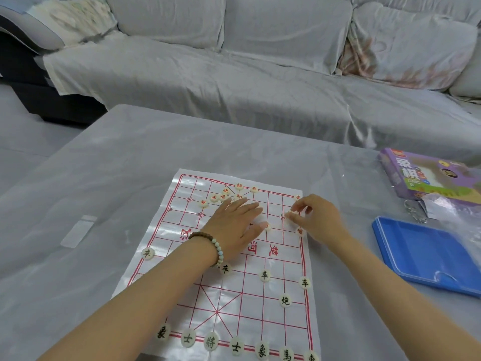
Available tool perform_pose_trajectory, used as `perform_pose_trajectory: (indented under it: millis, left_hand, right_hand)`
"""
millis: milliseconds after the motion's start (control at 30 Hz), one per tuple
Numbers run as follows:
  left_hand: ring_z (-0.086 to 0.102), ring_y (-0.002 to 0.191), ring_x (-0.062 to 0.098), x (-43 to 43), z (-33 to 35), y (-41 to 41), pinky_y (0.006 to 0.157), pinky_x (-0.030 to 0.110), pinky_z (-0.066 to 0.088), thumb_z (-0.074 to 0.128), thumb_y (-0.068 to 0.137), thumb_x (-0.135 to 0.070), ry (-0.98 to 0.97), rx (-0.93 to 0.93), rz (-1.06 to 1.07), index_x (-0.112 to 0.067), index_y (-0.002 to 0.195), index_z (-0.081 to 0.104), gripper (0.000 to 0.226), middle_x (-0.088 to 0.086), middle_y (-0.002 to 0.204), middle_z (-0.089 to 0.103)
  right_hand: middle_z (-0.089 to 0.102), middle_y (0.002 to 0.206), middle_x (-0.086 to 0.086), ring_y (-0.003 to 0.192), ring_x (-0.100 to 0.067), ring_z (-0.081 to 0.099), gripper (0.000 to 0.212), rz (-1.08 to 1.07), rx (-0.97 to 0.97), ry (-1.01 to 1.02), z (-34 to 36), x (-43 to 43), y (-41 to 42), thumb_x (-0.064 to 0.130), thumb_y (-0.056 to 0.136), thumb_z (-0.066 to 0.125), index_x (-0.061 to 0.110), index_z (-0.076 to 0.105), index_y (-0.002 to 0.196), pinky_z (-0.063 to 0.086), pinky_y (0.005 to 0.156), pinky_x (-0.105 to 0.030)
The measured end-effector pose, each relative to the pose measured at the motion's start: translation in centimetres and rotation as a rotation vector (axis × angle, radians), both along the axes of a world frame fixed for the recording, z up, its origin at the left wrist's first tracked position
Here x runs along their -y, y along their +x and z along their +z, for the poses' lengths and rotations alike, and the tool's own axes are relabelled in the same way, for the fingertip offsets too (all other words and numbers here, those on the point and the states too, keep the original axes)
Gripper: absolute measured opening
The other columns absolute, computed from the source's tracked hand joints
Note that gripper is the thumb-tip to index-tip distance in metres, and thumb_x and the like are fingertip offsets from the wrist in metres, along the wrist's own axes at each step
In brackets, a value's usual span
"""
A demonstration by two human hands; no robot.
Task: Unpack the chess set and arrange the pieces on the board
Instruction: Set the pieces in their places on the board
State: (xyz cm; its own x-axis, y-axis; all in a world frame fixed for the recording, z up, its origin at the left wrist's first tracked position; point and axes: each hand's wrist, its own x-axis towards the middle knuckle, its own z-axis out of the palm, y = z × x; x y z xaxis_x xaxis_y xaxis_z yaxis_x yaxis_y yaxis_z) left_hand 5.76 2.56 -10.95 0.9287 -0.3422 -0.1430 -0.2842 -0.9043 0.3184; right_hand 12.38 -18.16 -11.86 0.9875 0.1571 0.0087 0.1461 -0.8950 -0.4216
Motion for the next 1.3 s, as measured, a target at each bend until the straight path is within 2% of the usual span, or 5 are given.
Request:
perform_pose_trajectory:
  millis: [67, 367, 1000, 1167, 1300]
  left_hand:
    - [-0.001, 0.143, 0.01, 0.7, -0.2, 0.3, 0.117, 0.032, -0.004, 0.014, 0.098, -0.045, 0.015, 0.002, -0.006, -0.025, 0.147, 0.017, 0.053, -0.009, 0.156, 0.01]
    - [0.0, 0.143, 0.011, 1.4, -1.3, 0.6, 0.117, 0.034, -0.005, 0.013, 0.099, -0.044, 0.052, 0.014, -0.024, -0.027, 0.145, 0.024, 0.051, -0.009, 0.154, 0.017]
    - [0.001, 0.143, 0.012, 1.4, -1.4, 0.7, 0.117, 0.034, -0.004, 0.011, 0.099, -0.044, 0.065, 0.02, -0.023, -0.027, 0.144, 0.027, 0.051, -0.01, 0.154, 0.018]
    - [0.001, 0.143, 0.01, 0.7, -1.1, 0.3, 0.117, 0.032, -0.005, 0.011, 0.098, -0.045, 0.042, 0.038, -0.026, -0.028, 0.143, 0.029, 0.051, -0.011, 0.154, 0.018]
    - [0.0, 0.143, 0.007, -1.2, -0.5, -0.1, 0.115, 0.028, -0.007, -0.003, 0.088, -0.059, 0.018, 0.066, 0.009, -0.031, 0.146, 0.023, 0.068, -0.013, 0.154, 0.016]
  right_hand:
    - [0.059, 0.092, 0.011, 0.081, -0.006, 0.052, 0.021, 0.015, 0.004, -0.014, -0.3, -0.1, -0.3, 0.045, 0.08, 0.068, 0.026, 0.064, 0.089, 0.037, 0.065, -0.015]
    - [0.06, 0.105, 0.013, 0.089, -0.003, 0.049, 0.033, 0.07, 0.003, 0.01, -0.8, 0.3, -0.7, 0.047, 0.079, 0.068, 0.03, 0.064, 0.107, 0.043, 0.095, -0.034]
    - [0.063, 0.104, 0.011, 0.088, -0.002, 0.049, 0.025, 0.033, 0.046, 0.035, -1.4, -0.4, -0.8, 0.045, 0.08, 0.068, 0.028, 0.067, 0.098, 0.044, 0.094, -0.033]
    - [0.056, 0.092, 0.015, 0.085, -0.002, 0.049, 0.026, 0.044, 0.074, 0.074, -1.0, -0.5, -1.1, 0.043, 0.081, 0.068, 0.029, 0.063, 0.102, 0.043, 0.093, -0.034]
    - [0.059, 0.096, 0.013, 0.088, -0.004, 0.05, 0.023, 0.098, 0.083, 0.125, -0.1, -1.8, -1.0, 0.039, 0.082, 0.068, 0.028, 0.063, 0.102, 0.042, 0.093, -0.034]
